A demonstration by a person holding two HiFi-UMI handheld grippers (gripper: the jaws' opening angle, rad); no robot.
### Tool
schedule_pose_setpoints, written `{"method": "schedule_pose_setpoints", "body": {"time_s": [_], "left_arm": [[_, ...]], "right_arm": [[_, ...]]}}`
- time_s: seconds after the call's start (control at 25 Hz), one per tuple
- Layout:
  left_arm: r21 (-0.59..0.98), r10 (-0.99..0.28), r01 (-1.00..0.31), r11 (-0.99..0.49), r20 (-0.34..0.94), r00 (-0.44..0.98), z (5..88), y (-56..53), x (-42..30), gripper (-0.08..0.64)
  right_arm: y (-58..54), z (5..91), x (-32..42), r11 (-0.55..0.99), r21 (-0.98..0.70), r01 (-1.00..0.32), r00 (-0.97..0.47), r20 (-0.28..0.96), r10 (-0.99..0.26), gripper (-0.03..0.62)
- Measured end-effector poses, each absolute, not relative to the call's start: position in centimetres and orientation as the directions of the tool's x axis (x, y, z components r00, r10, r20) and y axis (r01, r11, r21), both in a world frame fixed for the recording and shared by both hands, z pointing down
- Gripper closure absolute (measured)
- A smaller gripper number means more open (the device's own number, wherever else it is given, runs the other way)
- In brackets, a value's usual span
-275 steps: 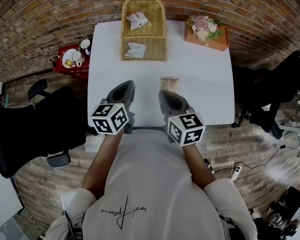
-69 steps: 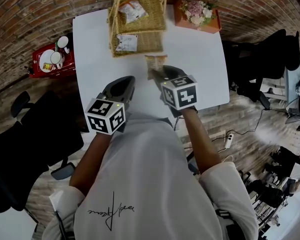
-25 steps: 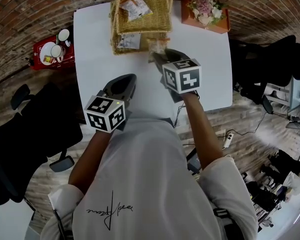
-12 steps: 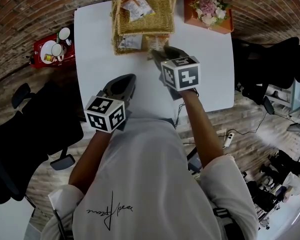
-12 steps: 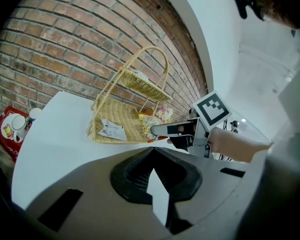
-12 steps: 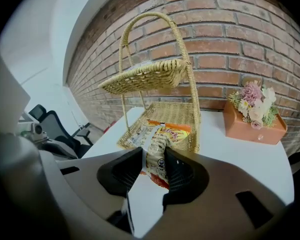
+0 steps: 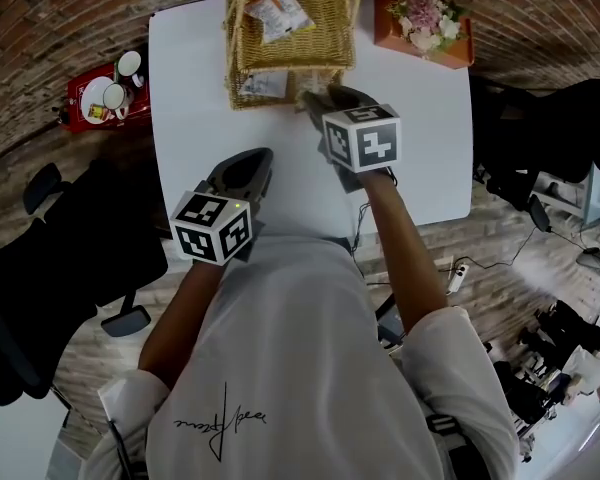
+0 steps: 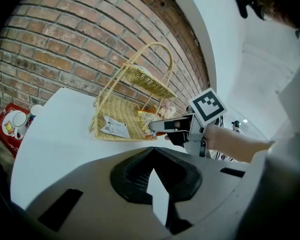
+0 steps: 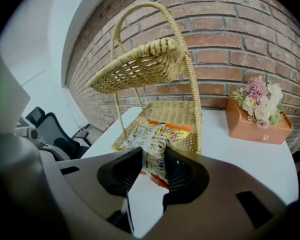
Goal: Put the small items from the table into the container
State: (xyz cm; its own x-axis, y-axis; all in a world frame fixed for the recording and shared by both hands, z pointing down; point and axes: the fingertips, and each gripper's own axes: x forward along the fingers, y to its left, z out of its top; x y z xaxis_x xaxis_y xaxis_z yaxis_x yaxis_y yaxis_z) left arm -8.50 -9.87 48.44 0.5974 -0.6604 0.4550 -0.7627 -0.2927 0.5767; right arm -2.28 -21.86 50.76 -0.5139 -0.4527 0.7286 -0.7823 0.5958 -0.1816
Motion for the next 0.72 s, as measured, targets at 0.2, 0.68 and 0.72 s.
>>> {"method": "schedule_pose_setpoints", "body": {"time_s": [0.2, 0.68, 0.72], "left_arm": [[0.582, -0.657, -0.764, -0.279, 0.464, 0.594, 48.8, -10.0, -8.7, 0.551], [0.585, -0.651, -0.765, -0.269, 0.475, 0.592, 49.1, -10.1, -8.8, 0.551], [0.585, -0.651, -0.765, -0.267, 0.476, 0.591, 49.2, -10.1, -8.8, 0.551]], "right_arm": [[-22.4, 51.2, -2.3, 0.588, -0.195, -0.785, -0.518, 0.728, -0.449, 0.445], [-23.1, 52.4, -2.7, 0.577, -0.204, -0.791, -0.512, 0.736, -0.443, 0.445], [-23.1, 52.5, -2.8, 0.578, -0.201, -0.791, -0.511, 0.737, -0.442, 0.445]]}}
